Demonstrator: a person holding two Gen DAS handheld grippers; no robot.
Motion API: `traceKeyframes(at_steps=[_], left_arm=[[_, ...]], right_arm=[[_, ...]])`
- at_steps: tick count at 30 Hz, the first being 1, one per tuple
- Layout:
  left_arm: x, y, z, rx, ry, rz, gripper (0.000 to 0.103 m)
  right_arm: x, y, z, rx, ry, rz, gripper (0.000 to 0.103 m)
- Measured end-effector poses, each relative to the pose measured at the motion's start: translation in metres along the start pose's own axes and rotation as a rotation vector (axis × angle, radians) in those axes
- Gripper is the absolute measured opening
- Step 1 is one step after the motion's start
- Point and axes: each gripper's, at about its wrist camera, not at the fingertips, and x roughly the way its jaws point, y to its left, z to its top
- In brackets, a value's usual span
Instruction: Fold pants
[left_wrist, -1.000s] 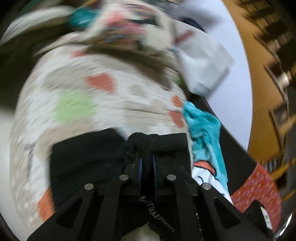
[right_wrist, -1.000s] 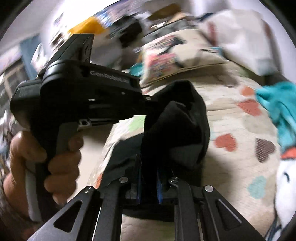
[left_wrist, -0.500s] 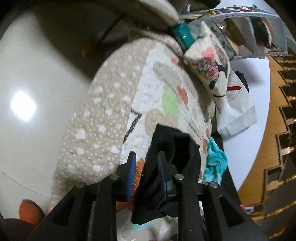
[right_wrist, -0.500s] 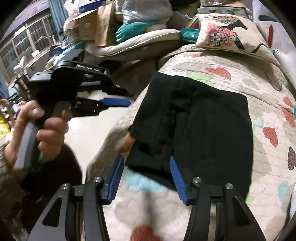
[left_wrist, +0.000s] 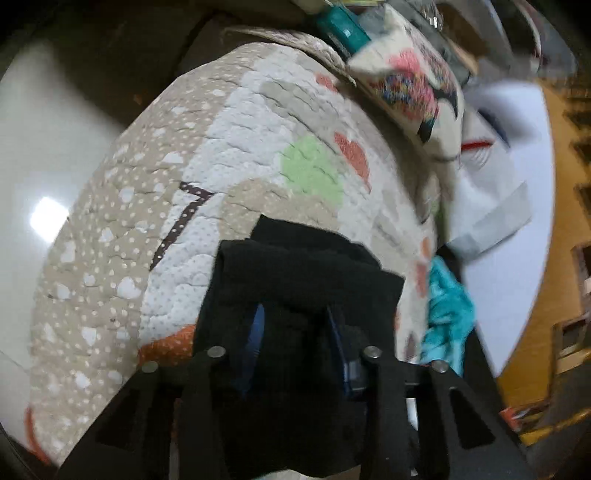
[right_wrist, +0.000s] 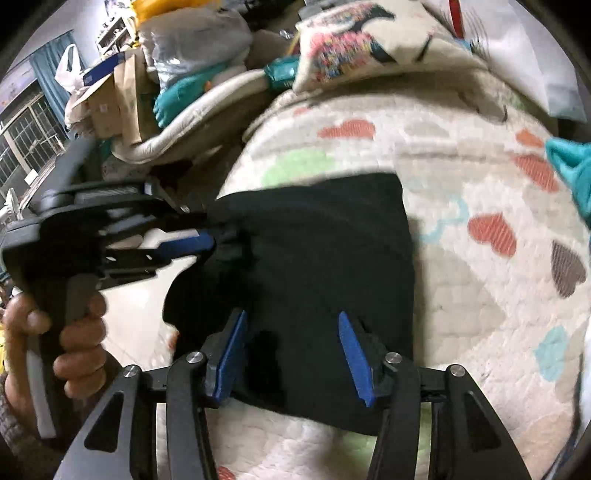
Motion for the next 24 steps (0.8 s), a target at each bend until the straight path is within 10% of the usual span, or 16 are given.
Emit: traceKeyframes(at_steps=[4, 11, 20, 24], left_arm=[[-0.014, 0.021, 0.005, -0.091, 0.010, -0.055, 0.034], [-0.063, 0.017, -0.009, -0.047, -0.071, 0.078, 0.042], [-0.101, -0.081, -0.087, 0.384, -0.328, 0.462, 0.047], [-0.122, -0.121, -0.122, 0.530, -0.508, 0.547, 0.073]], right_arm=[[0.001, 0.002, 0.000, -0.012, -0.006, -0.003, 0.057], [-0.029, -0.027, -0.007, 0.130, -0.085, 0.059, 0.059], [-0.088, -0.037, -0.008, 0.133, -0.297, -0.105, 0.061], [-0.124, -0.021, -0.017, 0.062, -0.483, -0.311, 0.083]])
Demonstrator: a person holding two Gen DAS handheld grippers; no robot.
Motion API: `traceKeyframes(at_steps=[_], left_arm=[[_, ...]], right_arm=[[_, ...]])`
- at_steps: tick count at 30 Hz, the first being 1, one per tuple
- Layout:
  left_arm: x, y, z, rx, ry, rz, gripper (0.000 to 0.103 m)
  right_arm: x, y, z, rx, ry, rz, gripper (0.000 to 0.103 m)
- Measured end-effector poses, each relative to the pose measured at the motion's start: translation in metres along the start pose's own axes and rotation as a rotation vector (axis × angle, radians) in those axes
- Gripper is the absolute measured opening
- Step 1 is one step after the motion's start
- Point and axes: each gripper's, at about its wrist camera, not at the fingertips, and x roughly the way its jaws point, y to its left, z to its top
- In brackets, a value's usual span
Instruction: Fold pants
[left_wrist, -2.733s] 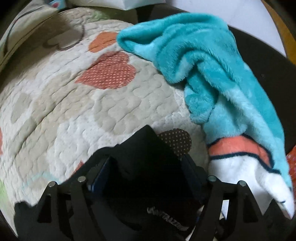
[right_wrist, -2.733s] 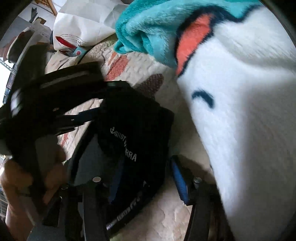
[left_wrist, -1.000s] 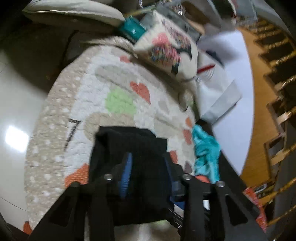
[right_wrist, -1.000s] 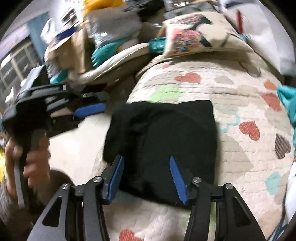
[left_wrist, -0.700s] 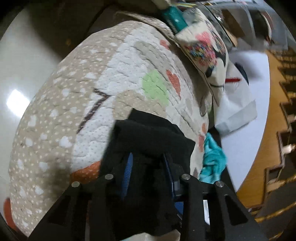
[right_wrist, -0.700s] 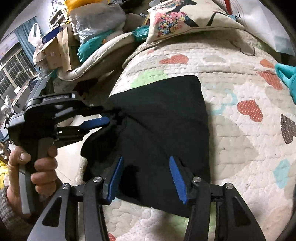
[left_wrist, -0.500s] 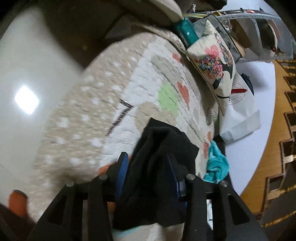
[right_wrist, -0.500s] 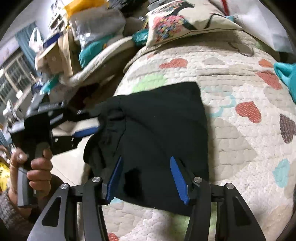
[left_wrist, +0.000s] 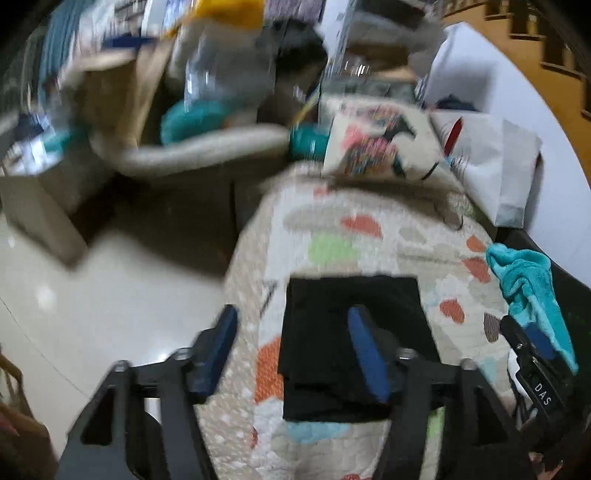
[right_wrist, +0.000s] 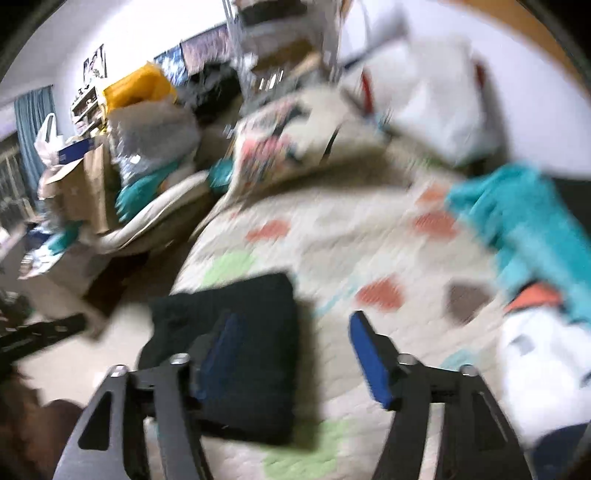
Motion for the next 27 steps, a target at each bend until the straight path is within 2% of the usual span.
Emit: traceKeyframes(at_steps=[1, 2, 5, 10, 14, 22, 27], left_arm=[[-0.010, -0.002, 0.000, 0.003, -0.038, 0.015, 0.081], [-0.018, -0.003, 0.001, 0.003, -0.067, 0.028, 0.083], [-0.042, -0.009, 0.001, 0.009, -0.148, 0.075, 0.091], [-0.069, -0.020, -0.004, 0.039, -0.193, 0.097, 0.092], [-0.078, -0.035, -0.011, 0.112, -0.205, 0.157, 0.092], [-0.089, -0.058, -0.024, 0.198, -0.224, 0.152, 0.092], [-0.087, -0.063, -0.028, 0.220, -0.202, 0.142, 0.092]], right_arm=[[-0.010, 0.000, 0.001, -0.006, -0.051, -0.036, 0.093], [-0.019, 0.000, 0.003, -0.007, -0.101, -0.059, 0.099], [-0.033, -0.003, 0.005, 0.002, -0.158, -0.068, 0.103], [-0.032, -0.003, 0.004, -0.014, -0.123, -0.040, 0.103], [-0.036, -0.002, 0.002, -0.035, -0.136, -0.030, 0.103], [-0.030, -0.008, -0.003, -0.013, -0.088, -0.003, 0.103], [-0.023, -0.007, -0.009, -0.010, -0.049, 0.009, 0.103]])
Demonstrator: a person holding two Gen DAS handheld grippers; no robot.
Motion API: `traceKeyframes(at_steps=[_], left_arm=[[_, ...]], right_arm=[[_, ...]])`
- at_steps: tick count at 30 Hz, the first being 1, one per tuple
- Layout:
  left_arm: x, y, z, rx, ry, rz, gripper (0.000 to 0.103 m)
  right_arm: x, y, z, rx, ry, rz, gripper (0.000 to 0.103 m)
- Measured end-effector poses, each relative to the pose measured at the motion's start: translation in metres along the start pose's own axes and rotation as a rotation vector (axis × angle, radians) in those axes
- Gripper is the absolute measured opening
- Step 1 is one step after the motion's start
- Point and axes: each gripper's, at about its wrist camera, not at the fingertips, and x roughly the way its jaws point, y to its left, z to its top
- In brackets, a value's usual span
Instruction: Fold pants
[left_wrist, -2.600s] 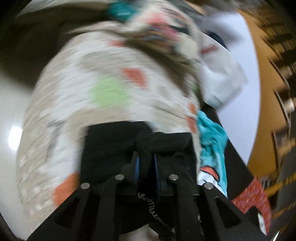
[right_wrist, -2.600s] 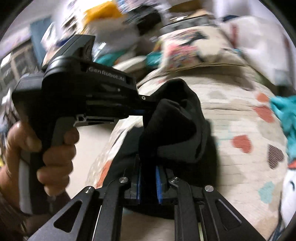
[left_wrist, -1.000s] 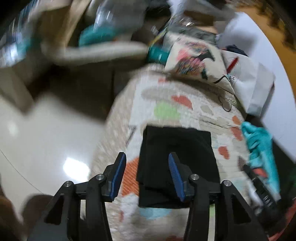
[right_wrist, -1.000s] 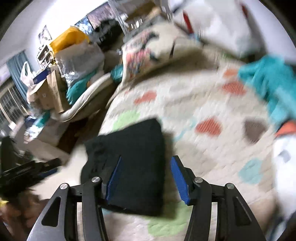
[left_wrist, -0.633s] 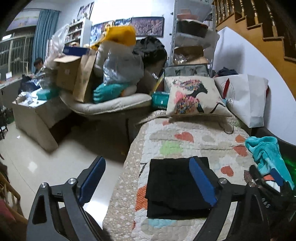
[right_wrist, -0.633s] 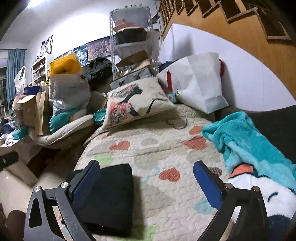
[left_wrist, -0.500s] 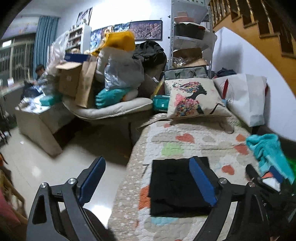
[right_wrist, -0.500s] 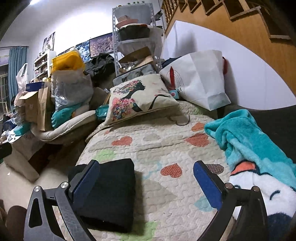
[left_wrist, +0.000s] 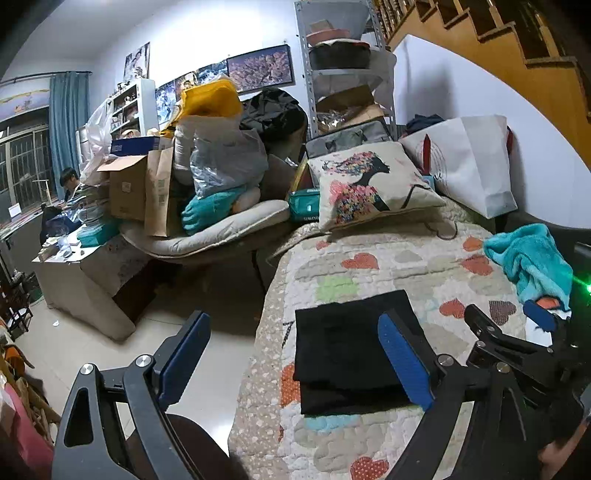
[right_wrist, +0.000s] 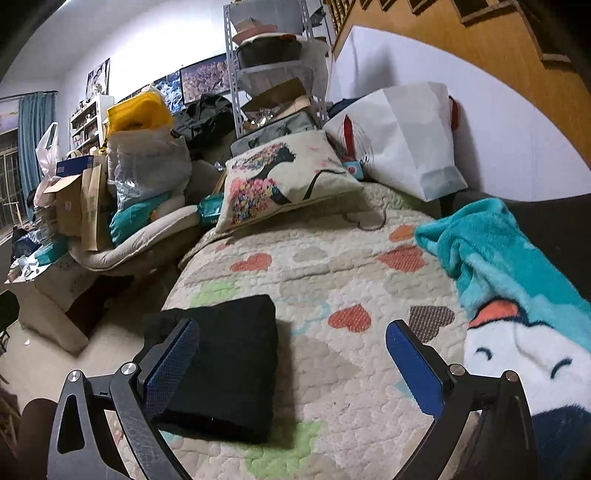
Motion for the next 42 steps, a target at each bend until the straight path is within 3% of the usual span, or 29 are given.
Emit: traceKeyframes(at_steps=[18, 35, 42], left_arm=[[0.015, 0.003, -0.010, -0.028, 0.084, -0.041, 0.092], [0.033, 0.011, -0.017, -0.096, 0.188, -0.098, 0.092], [0.036, 0.009, -0.018, -0.094, 0.194, -0.106, 0.092]], right_arm=[[0.016, 0.000, -0.010, 0.017, 0.082, 0.000, 0.103], [0.021, 0.001, -0.014, 0.014, 0.111, -0.009, 0.103], [0.025, 0.000, -0.016, 0.015, 0.124, -0.011, 0.103]])
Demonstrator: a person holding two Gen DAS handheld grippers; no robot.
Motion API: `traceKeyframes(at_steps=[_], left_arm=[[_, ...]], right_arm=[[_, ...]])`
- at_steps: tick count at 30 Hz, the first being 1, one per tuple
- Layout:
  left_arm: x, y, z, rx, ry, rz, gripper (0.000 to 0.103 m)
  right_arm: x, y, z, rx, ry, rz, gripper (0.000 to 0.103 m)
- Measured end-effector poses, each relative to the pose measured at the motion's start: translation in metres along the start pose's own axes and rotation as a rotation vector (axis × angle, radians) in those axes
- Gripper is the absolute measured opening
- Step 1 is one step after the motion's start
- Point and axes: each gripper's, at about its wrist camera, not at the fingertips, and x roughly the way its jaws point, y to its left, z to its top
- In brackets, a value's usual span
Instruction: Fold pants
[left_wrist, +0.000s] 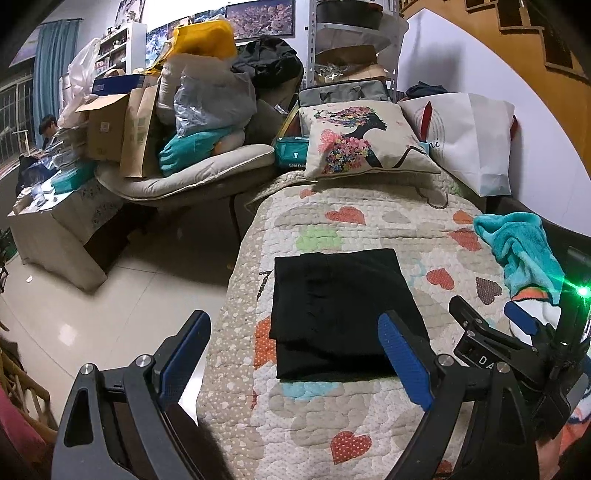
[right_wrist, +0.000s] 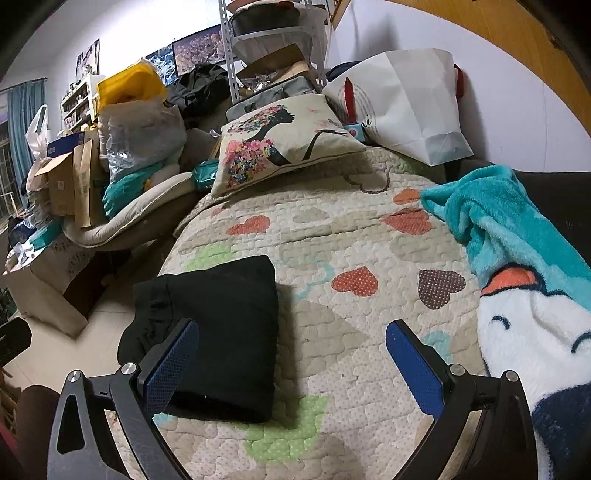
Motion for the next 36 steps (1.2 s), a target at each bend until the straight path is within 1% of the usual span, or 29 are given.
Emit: traceKeyframes(at_steps=[23, 32, 36], left_arm=[[0.028, 0.014, -0.009, -0.044, 0.063, -0.027, 0.092], [0.044, 0.025, -0.015, -0.084, 0.104, -0.043, 0.092], [0.052, 0.035, -0.016, -0.125, 0.117, -0.052, 0.092]], right_arm=[[0.015, 0.009, -0.010, -0.032, 0.053, -0.024, 0.103], [0.023, 0.014, -0.015, -0.046, 0.079, -0.035, 0.103], [0.025, 0.016, -0.018, -0.054, 0.088, -0.038, 0.103]])
